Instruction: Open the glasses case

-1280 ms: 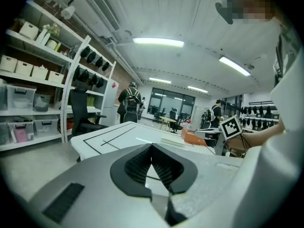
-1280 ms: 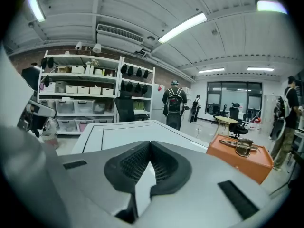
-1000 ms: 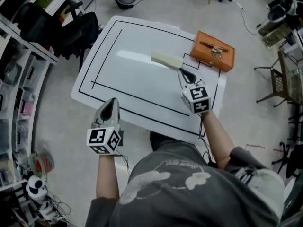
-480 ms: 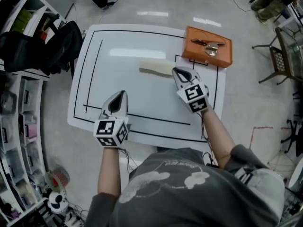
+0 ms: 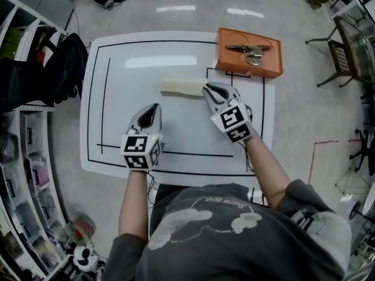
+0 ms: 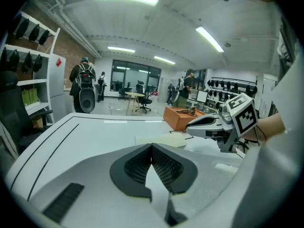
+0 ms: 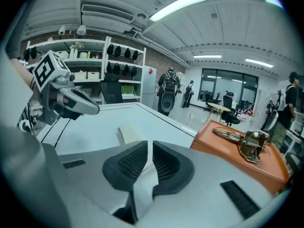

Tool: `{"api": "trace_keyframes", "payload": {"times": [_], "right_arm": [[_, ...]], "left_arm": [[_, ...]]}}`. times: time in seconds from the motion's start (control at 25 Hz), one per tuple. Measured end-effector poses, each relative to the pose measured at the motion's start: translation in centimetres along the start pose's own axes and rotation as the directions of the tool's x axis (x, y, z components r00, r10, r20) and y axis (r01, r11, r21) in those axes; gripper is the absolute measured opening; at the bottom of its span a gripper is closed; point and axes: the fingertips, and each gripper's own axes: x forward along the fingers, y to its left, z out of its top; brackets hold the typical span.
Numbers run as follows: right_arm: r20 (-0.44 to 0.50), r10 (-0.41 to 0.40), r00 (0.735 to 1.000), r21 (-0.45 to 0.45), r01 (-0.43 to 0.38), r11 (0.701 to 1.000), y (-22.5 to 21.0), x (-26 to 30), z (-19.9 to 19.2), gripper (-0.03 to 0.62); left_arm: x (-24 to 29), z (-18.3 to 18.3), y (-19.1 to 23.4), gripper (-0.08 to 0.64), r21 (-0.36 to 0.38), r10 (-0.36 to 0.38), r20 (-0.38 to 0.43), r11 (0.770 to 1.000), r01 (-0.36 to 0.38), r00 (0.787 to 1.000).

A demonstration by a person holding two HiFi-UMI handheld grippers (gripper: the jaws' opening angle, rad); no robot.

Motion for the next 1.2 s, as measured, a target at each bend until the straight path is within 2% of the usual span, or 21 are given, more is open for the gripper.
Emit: {"api": "trace_keyframes", "payload": {"times": [0.16,0.44,0.88,1.2], "right_arm": [[-0.012,-0.014,1.0,0.018,0.014,1.0,-0.1,-0.2,-0.1,0.032],[-0.048,-0.087,0.995,0.056,0.09,0.994,-0.7,-0.6,-0.7,0.032],[-0.081,-0.136,0.987,0.072,0.142,0.987,-1.0,-0.5,-1.1,0.031],[-0.09,-0.136,0.987,0.07,0.143,0.987,-1.2,-0.6,-1.3,0.031]], "left_arm": [[2.3,-0.8,0.2,0.002,0.014,-0.021,-0.057,1.0,0.022,0.998],[5.3,-1.7,0.9,0.002,0.042,-0.062,-0.135,0.997,0.069,0.989],[7.4,-4.1,2.6,0.002,0.055,-0.016,-0.254,0.998,0.031,0.967],[7.7,-4.0,2.7,0.002,0.048,-0.011,-0.252,0.999,0.023,0.968]]}}
